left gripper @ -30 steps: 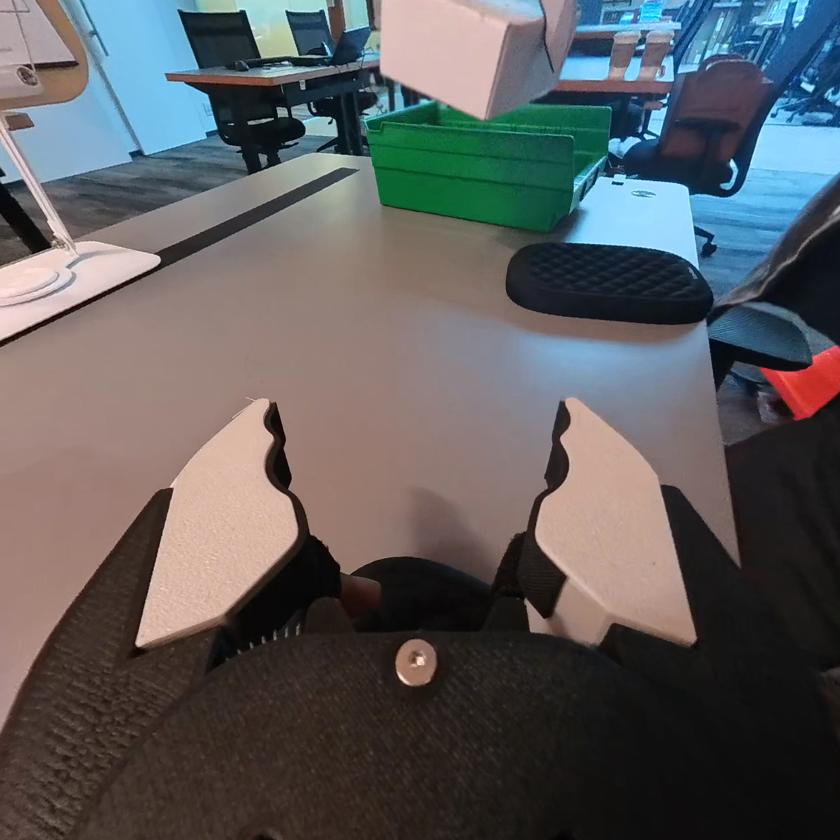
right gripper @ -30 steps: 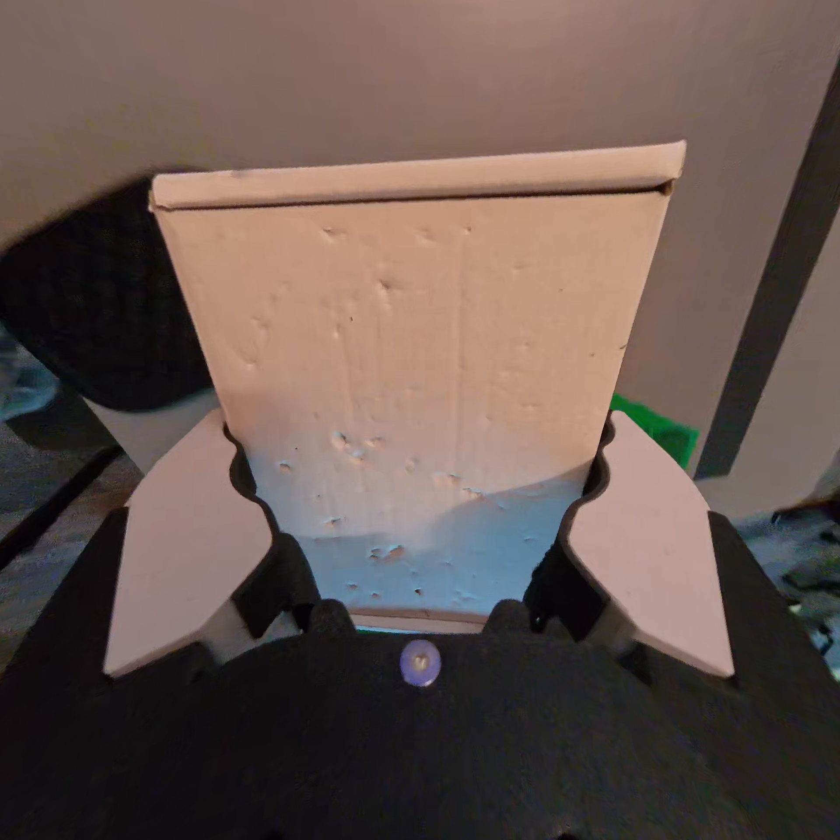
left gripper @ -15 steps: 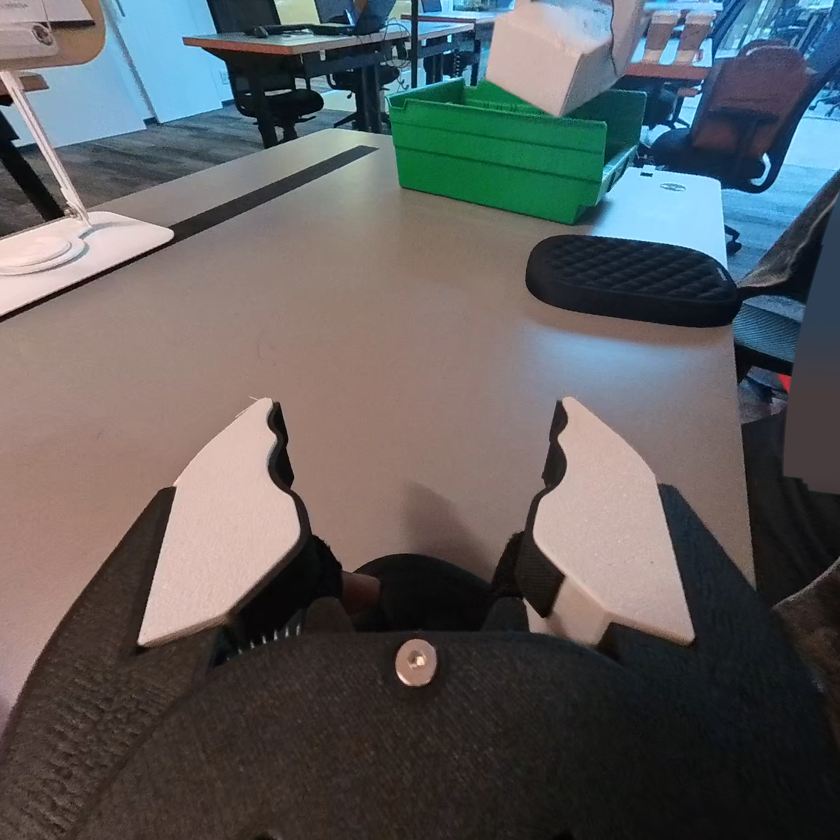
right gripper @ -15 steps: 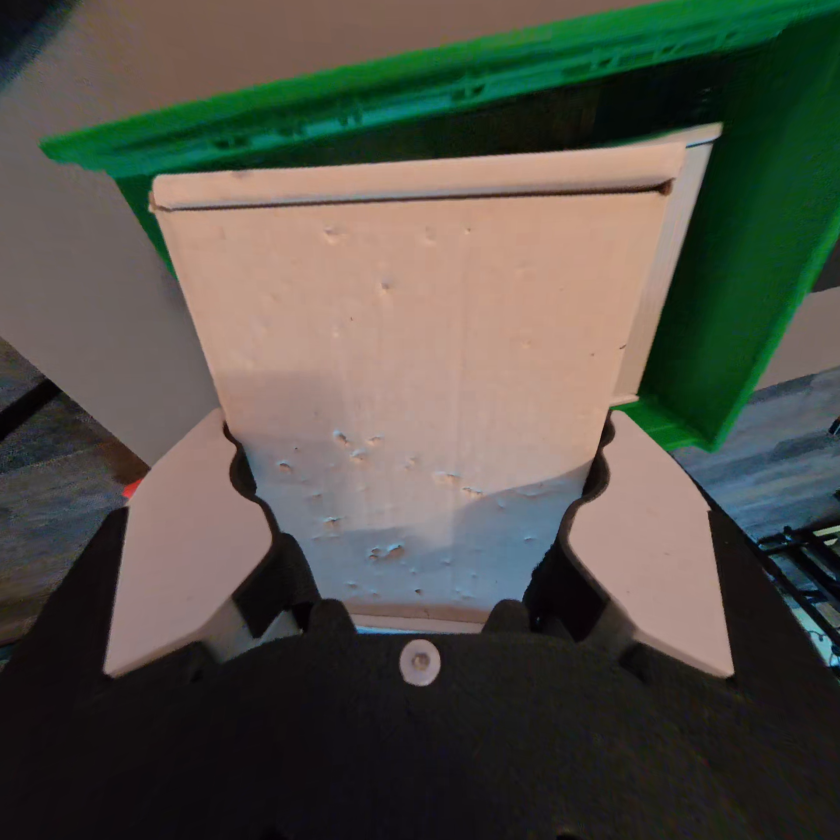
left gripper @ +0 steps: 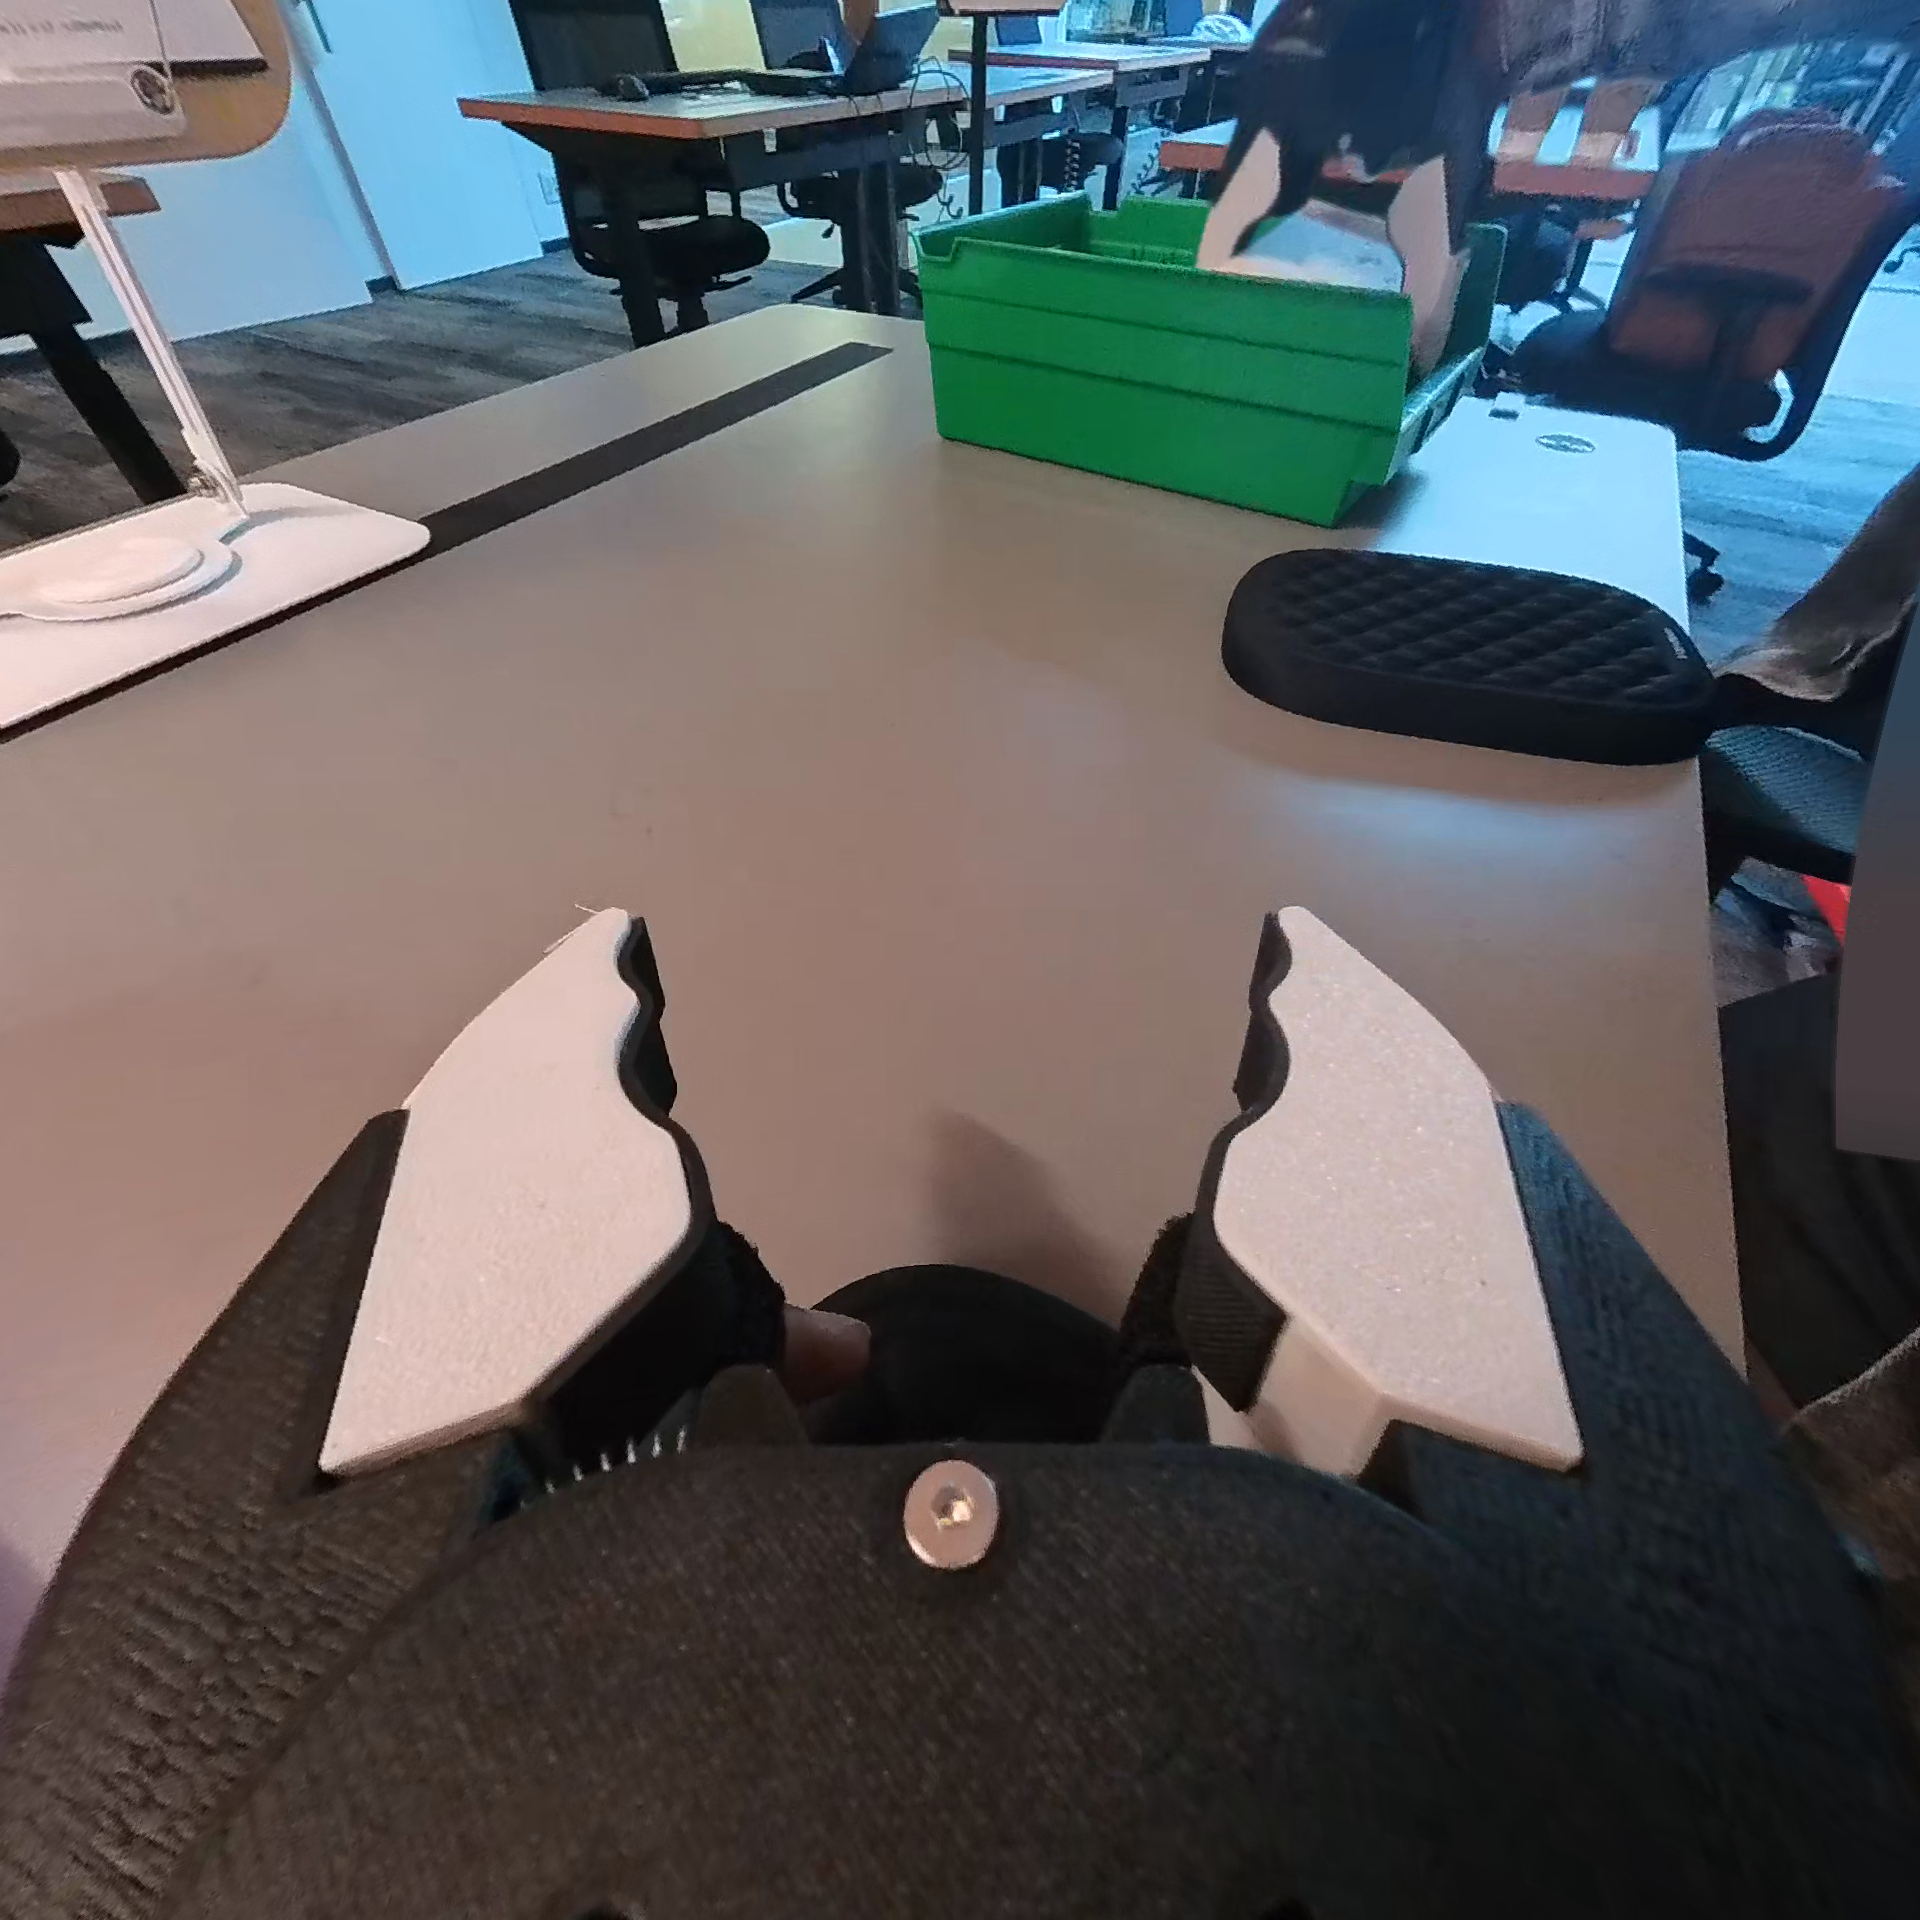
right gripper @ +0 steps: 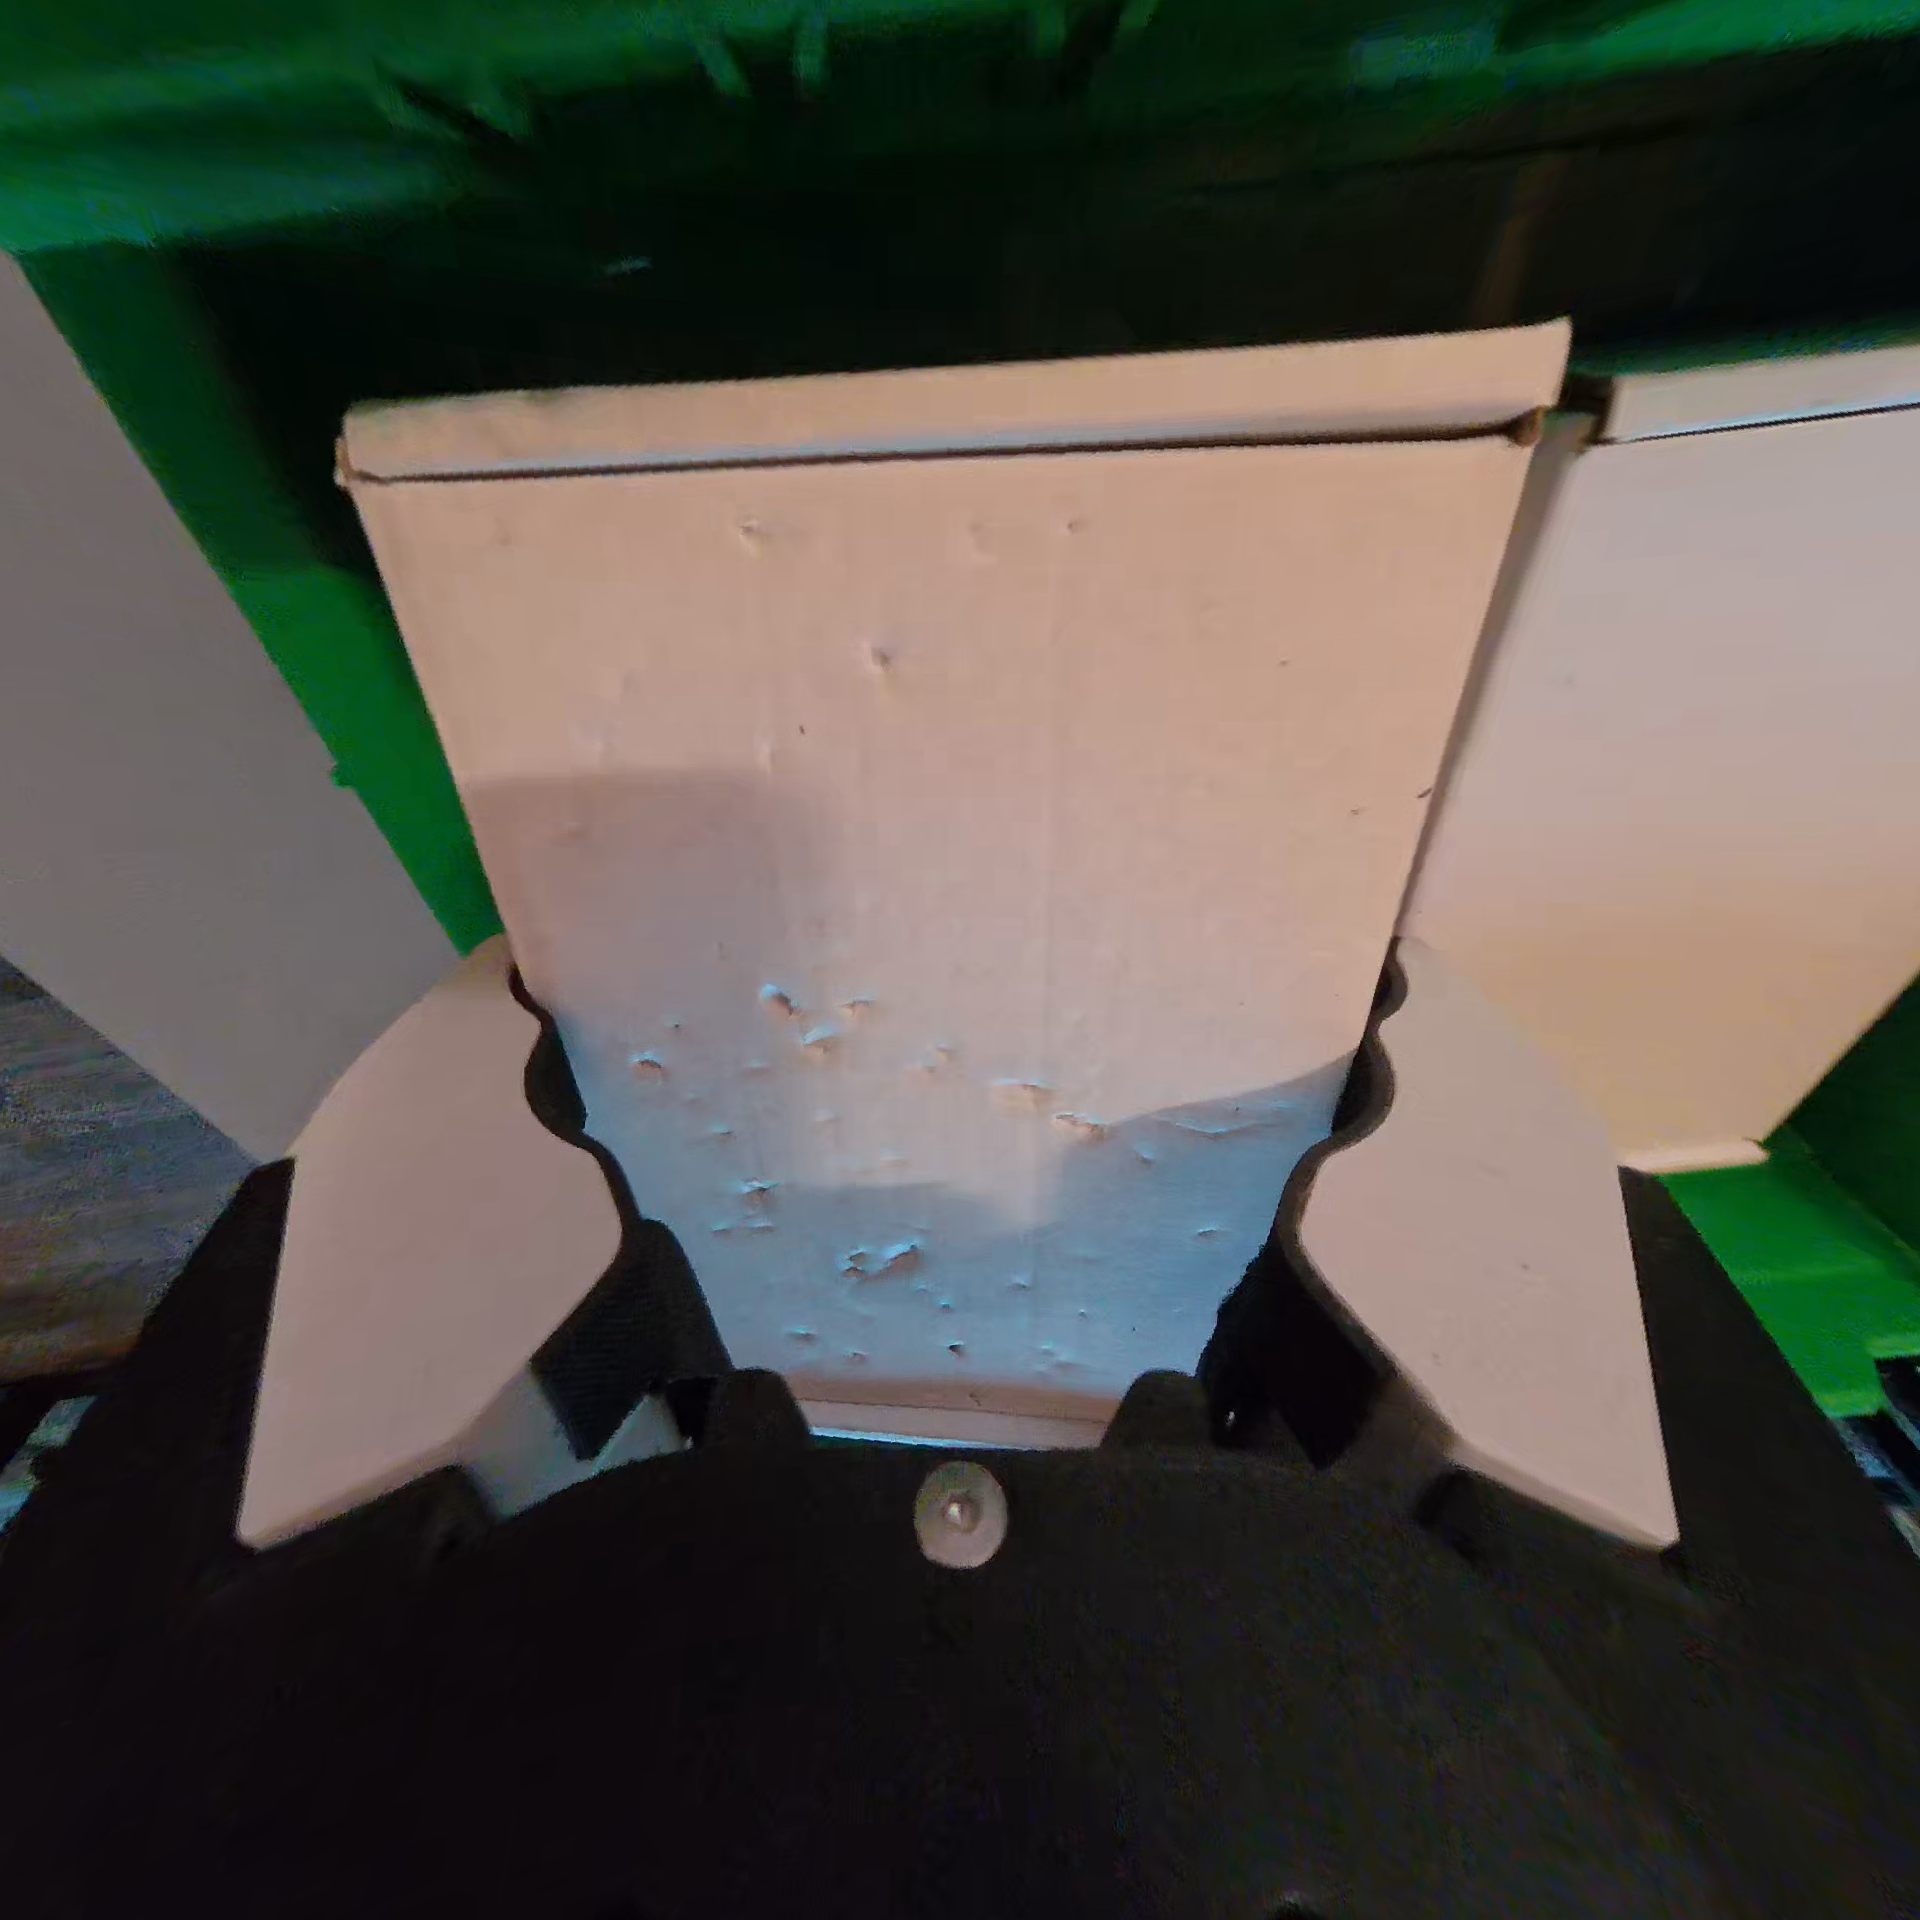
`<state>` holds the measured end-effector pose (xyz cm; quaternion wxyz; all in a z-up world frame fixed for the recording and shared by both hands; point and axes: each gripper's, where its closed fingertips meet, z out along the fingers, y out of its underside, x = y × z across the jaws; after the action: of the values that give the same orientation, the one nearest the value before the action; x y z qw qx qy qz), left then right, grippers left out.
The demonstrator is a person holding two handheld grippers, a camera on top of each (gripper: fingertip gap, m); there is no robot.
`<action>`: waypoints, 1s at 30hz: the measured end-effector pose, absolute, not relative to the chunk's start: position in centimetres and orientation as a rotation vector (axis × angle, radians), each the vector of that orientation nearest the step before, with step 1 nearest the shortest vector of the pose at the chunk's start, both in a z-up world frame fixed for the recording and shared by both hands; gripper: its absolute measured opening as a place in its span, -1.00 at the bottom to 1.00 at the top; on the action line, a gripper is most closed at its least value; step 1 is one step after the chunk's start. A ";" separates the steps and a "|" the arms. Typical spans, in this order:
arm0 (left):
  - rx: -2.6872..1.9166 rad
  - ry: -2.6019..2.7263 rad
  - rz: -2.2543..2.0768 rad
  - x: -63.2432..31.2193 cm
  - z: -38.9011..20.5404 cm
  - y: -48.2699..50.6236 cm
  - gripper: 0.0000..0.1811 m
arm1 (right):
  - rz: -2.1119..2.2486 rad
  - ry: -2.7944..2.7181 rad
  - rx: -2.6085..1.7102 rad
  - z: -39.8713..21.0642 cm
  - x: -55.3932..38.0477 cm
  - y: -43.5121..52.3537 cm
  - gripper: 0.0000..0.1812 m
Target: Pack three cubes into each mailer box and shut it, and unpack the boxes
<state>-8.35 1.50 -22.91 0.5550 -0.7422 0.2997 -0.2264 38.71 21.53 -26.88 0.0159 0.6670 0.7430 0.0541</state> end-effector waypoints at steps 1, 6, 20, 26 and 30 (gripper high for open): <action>-1.756 0.709 -0.536 -8.3 -22.9 1.5 0.19 | 0.149 2.295 2.075 -27.1 38.8 21.4 0.56; -1.757 0.711 -0.533 -8.3 -23.0 1.5 0.19 | 0.125 2.307 2.083 -27.2 38.7 21.7 0.56; -1.762 0.714 -0.545 -8.3 -23.1 1.5 0.18 | 0.059 2.286 2.085 -27.4 38.6 21.2 0.46; -1.763 0.721 -0.543 -8.2 -23.1 1.5 0.18 | 0.080 2.299 2.139 -27.2 38.4 21.6 0.45; -1.765 0.714 -0.546 -8.3 -23.1 1.5 0.18 | 0.044 2.237 2.429 -24.5 38.0 22.7 0.54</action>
<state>-8.25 1.53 -23.09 0.5482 -0.7452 0.3016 -0.2306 37.96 22.67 -24.49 -0.0802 0.7332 0.6751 0.0133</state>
